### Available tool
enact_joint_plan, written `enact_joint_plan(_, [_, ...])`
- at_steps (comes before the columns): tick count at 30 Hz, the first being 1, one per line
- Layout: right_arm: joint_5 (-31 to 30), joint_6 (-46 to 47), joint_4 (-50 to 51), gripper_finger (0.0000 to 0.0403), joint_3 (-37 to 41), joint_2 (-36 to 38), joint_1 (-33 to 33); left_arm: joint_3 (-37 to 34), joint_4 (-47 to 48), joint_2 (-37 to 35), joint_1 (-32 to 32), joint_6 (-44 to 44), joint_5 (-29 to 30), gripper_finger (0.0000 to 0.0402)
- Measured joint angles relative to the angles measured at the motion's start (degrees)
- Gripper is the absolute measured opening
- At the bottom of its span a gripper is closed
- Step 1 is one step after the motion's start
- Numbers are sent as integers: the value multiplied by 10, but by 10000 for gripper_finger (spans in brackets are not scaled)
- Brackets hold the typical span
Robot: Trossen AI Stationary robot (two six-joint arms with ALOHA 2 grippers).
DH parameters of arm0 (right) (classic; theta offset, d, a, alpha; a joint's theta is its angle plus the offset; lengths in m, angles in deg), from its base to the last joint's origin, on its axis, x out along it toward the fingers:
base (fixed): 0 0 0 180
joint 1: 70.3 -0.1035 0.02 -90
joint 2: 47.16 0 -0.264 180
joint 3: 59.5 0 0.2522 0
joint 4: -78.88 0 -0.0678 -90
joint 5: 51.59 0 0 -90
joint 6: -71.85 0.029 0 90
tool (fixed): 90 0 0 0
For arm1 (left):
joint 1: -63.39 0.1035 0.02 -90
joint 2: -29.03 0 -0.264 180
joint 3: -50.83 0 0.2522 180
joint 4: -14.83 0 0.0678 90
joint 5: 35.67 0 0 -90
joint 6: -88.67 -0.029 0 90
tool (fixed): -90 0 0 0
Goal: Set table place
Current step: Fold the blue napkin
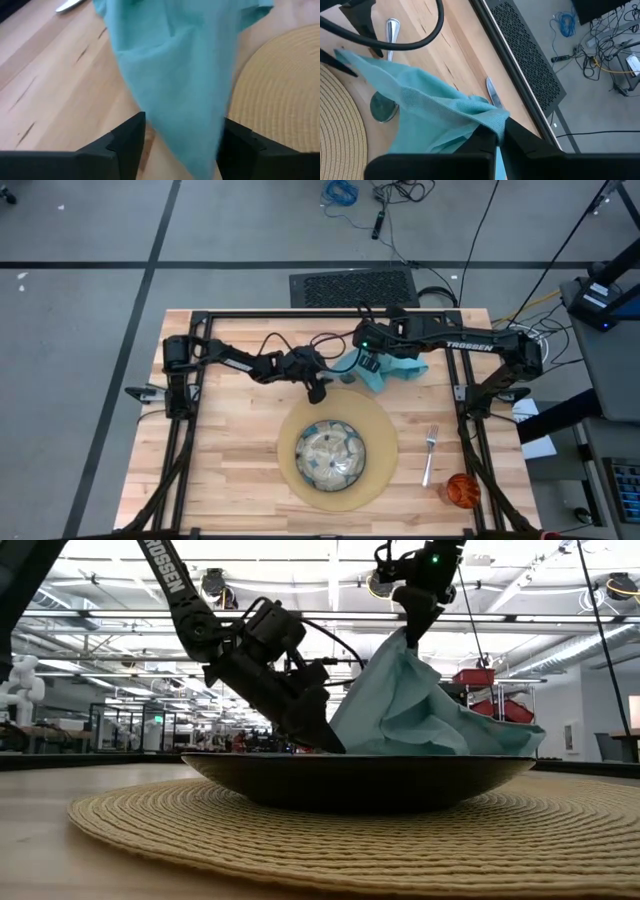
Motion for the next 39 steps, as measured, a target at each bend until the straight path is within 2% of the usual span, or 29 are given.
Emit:
enact_joint_plan(10, [0, 1, 0, 0, 0, 5, 0, 0, 2, 0, 13, -3, 2, 93])
enact_joint_plan(21, [-2, 10, 2, 0, 0, 38, 0, 0, 6, 0, 13, -2, 0, 74])
enact_joint_plan(26, [2, 18, 6, 0, 0, 38, 0, 0, 5, 0, 11, -28, 0, 9])
enact_joint_plan(33, [12, 25, 18, 0, 0, 38, 0, 0, 8, 0, 8, -58, 11, 0])
enact_joint_plan(39, [13, 38, 46, 0, 0, 38, 0, -1, 52, -30, 8, -90, 50, 0])
